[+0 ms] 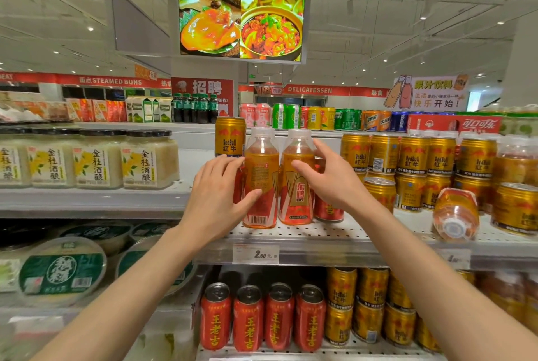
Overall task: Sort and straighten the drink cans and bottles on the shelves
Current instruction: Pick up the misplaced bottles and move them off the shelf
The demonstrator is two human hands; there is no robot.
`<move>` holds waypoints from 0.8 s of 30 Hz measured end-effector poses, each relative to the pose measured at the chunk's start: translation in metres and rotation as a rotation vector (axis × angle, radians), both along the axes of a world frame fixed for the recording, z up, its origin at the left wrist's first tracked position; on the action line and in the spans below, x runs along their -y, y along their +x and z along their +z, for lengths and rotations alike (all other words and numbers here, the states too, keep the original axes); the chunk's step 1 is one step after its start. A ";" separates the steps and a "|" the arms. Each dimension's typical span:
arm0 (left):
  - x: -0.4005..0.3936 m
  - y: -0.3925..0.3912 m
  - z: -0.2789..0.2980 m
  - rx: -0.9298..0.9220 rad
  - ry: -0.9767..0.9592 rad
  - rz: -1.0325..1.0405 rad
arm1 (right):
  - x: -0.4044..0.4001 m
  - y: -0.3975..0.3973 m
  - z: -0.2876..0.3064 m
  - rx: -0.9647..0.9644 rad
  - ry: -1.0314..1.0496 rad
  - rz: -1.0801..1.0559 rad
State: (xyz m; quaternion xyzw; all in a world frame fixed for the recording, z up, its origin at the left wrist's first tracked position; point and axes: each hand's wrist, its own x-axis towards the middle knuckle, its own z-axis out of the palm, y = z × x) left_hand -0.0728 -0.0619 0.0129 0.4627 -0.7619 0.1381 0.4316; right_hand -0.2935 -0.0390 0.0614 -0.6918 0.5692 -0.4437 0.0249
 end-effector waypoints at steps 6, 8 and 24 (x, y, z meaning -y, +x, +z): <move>-0.031 0.017 -0.021 -0.145 -0.047 -0.181 | -0.043 0.002 -0.042 0.023 -0.025 0.002; -0.049 0.024 -0.039 -0.189 -0.009 -0.235 | -0.064 0.005 -0.065 0.056 0.010 0.017; -0.113 0.023 -0.198 -0.140 0.490 -0.219 | -0.158 -0.031 -0.255 0.001 0.343 -0.253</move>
